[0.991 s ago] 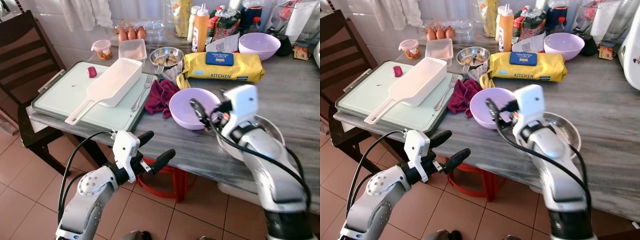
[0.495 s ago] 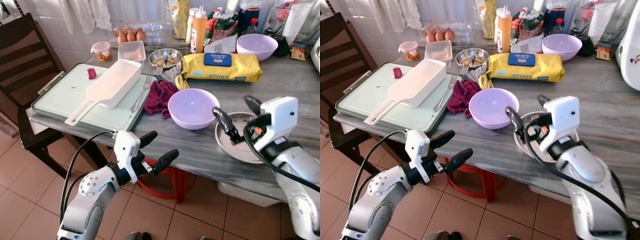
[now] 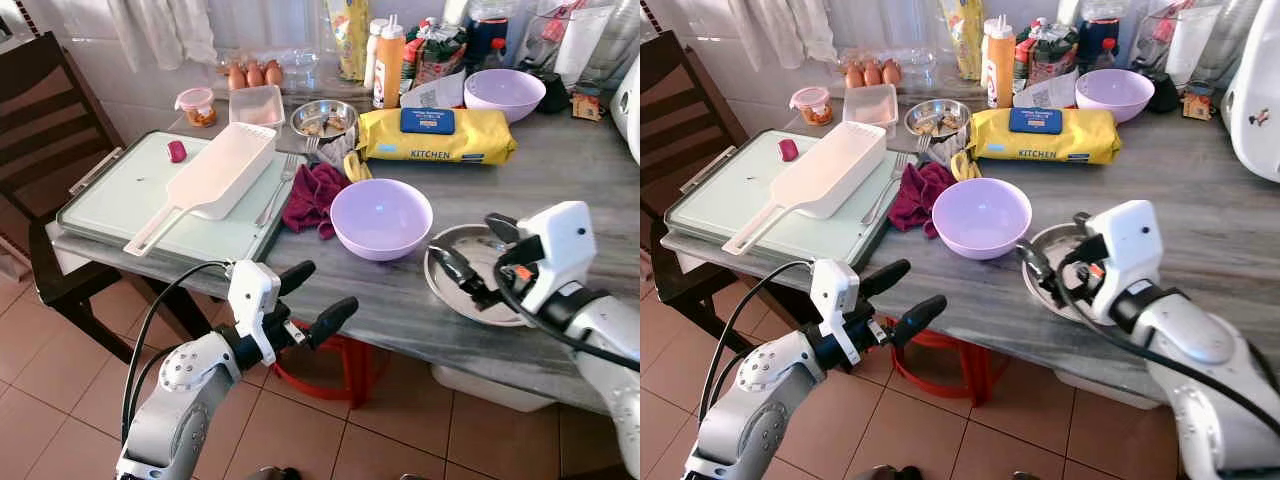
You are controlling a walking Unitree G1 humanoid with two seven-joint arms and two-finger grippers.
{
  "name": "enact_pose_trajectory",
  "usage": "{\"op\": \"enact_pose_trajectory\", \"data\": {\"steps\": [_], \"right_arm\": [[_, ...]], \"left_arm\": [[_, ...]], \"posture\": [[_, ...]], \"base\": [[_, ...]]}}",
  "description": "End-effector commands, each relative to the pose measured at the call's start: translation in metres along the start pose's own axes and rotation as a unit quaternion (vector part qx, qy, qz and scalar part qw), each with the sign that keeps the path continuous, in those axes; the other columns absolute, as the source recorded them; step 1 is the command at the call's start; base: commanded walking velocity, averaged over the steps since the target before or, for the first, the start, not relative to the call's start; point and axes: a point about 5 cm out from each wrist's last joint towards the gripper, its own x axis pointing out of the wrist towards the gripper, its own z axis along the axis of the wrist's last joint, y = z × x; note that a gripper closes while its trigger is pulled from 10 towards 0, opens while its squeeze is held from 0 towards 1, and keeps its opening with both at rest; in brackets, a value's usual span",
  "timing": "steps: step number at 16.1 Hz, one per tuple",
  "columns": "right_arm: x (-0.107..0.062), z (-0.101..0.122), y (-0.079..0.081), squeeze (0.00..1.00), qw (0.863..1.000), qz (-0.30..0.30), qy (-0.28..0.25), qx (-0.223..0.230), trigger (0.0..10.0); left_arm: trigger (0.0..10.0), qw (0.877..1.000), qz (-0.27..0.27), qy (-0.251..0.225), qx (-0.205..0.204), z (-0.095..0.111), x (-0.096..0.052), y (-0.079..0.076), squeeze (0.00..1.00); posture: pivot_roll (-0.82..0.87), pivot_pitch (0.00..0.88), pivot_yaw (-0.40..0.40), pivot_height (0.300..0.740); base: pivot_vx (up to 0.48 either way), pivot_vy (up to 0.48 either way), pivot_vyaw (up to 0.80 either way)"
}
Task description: Setting the table
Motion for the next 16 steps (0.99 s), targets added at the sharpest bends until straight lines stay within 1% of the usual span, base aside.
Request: {"op": "enact_pose_trajectory", "data": {"steps": [1, 2, 3, 4, 6, 7, 10, 11, 13, 16], "right_arm": [[-0.005, 0.002, -0.002, 0.0, 1.0, 0.004, 0.007, -0.004, 10.0], [-0.01, 0.0, -0.005, 0.0, 1.0, 0.005, 0.028, -0.007, 10.0], [-0.011, -0.001, -0.005, 0.0, 0.999, 0.005, 0.034, -0.007, 10.0], [-0.015, -0.006, -0.007, 0.0, 0.999, 0.004, 0.051, -0.008, 10.0], [-0.018, -0.007, -0.007, 0.0, 0.998, 0.005, 0.055, -0.011, 10.0], [-0.02, -0.011, -0.008, 0.0, 0.998, 0.001, 0.067, -0.002, 10.0], [-0.025, -0.02, -0.012, 0.0, 0.996, -0.016, 0.093, -0.002, 10.0], [-0.026, -0.022, -0.015, 0.0, 0.995, -0.025, 0.101, -0.008, 10.0], [-0.027, -0.031, -0.021, 0.0, 0.991, -0.048, 0.124, 0.001, 10.0], [-0.024, -0.041, -0.024, 0.0, 0.987, -0.056, 0.149, 0.007, 10.0]], "left_arm": [[10.0, 1.0, 0.01, 0.004, 0.012, 0.002, -0.001, 0.004, 0.0], [10.0, 1.0, 0.019, 0.005, 0.015, 0.001, 0.0, 0.007, 0.0], [10.0, 1.0, 0.021, 0.005, 0.016, 0.001, 0.0, 0.007, 0.0], [10.0, 1.0, 0.024, 0.003, 0.016, 0.002, 0.001, 0.009, 0.0], [10.0, 1.0, 0.027, 0.002, 0.017, 0.003, 0.002, 0.01, 0.0], [10.0, 0.999, 0.027, 0.002, 0.018, 0.003, 0.003, 0.01, 0.0], [10.0, 1.0, 0.025, 0.003, 0.018, 0.002, 0.004, 0.01, 0.0], [10.0, 1.0, 0.025, 0.004, 0.018, 0.002, 0.004, 0.01, 0.0], [10.0, 1.0, 0.023, 0.006, 0.017, 0.002, 0.004, 0.009, 0.0], [10.0, 1.0, 0.022, 0.008, 0.017, 0.002, 0.003, 0.008, 0.0]], "posture": [[-0.16, 0.135, 0.1, 0.74], [-0.17, 0.141, 0.102, 0.74], [-0.17, 0.142, 0.103, 0.74], [-0.18, 0.143, 0.106, 0.74], [-0.18, 0.147, 0.11, 0.74], [-0.18, 0.149, 0.112, 0.74], [-0.18, 0.152, 0.12, 0.74], [-0.18, 0.153, 0.122, 0.74], [-0.18, 0.157, 0.126, 0.74], [-0.17, 0.163, 0.129, 0.74]], "base": [[0.0, 0.0, 0.0], [0.0, 0.0, 0.0], [0.0, 0.0, 0.0], [0.0, 0.0, 0.0], [0.0, 0.0, 0.0], [0.0, 0.0, 0.0], [0.0, 0.0, 0.0], [0.0, 0.0, 0.0], [0.0, 0.0, 0.0], [0.0, 0.0, 0.0]]}}
